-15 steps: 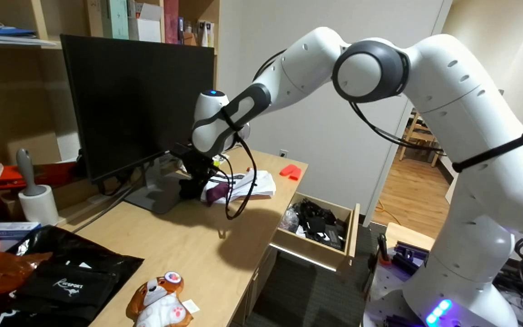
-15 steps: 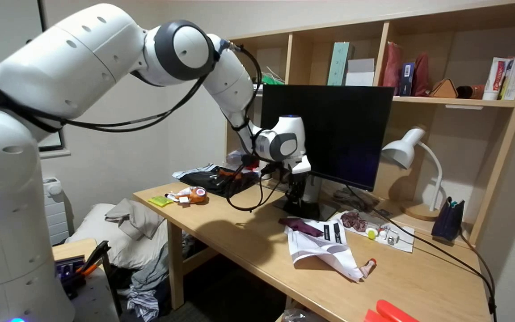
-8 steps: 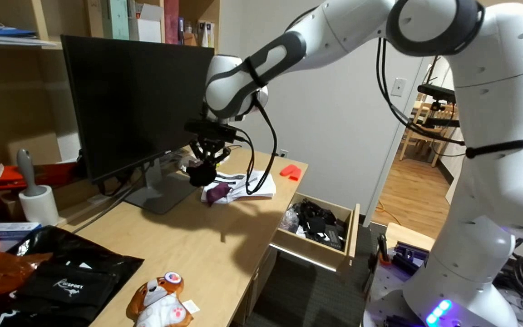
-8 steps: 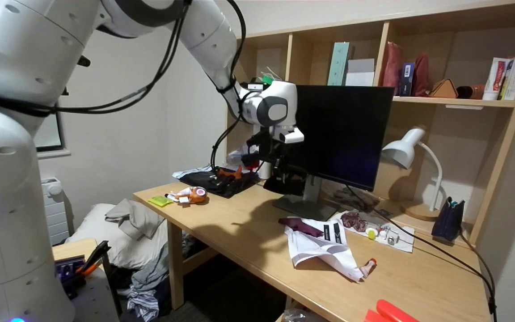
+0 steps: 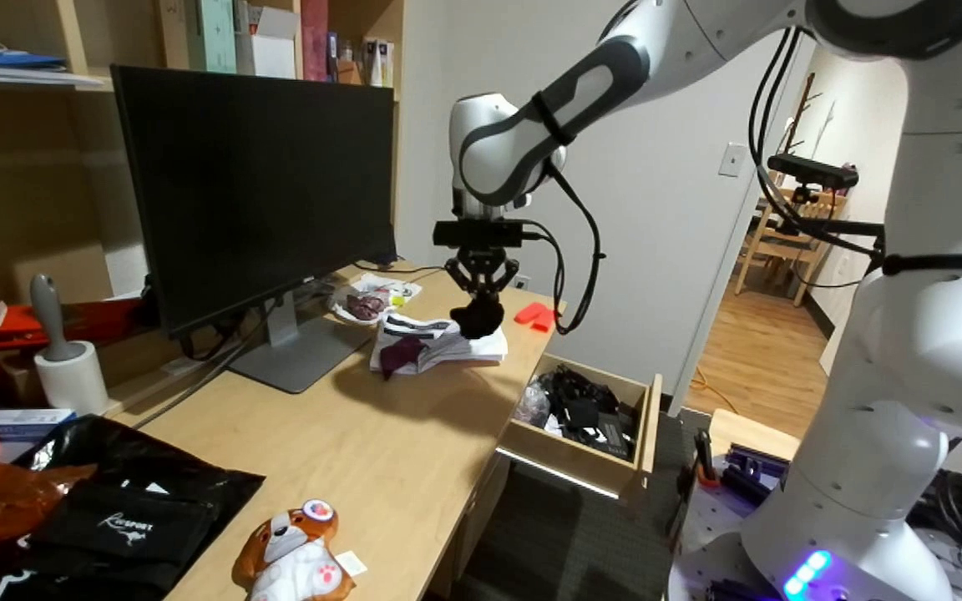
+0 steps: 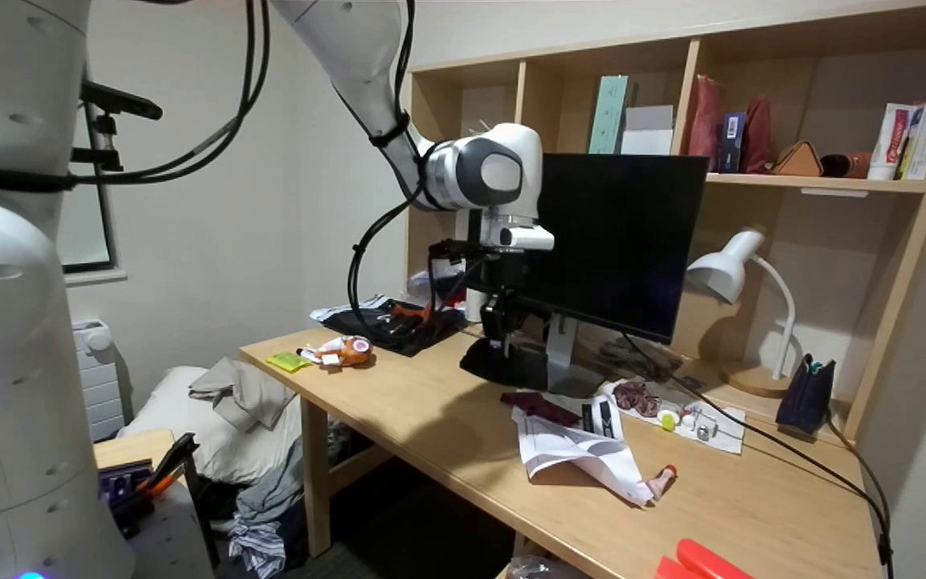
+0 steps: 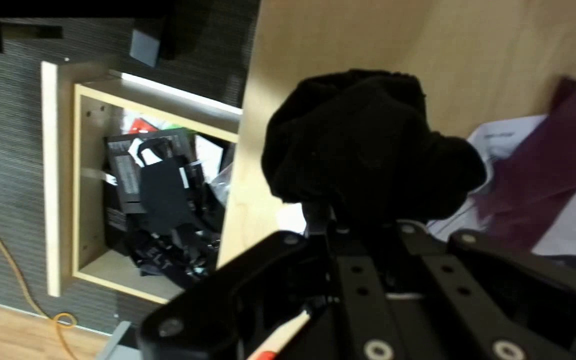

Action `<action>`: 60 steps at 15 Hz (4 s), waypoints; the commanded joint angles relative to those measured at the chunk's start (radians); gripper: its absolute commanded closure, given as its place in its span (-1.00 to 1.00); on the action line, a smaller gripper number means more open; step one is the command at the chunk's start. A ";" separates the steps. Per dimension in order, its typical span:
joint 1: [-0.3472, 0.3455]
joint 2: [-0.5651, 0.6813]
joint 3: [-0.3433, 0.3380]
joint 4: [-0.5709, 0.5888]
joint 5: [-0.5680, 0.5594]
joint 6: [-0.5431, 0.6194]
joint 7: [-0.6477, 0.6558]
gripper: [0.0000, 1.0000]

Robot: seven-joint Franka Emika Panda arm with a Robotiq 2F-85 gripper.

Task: Pick up the black object and put it in the open drawer.

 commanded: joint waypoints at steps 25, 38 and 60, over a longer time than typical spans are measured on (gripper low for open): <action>-0.223 0.580 -0.177 0.170 0.055 0.369 0.181 0.88; -0.029 0.263 -0.330 -0.403 -0.001 0.819 0.030 0.88; -0.130 0.261 -0.270 -0.252 0.238 0.609 -0.239 -0.69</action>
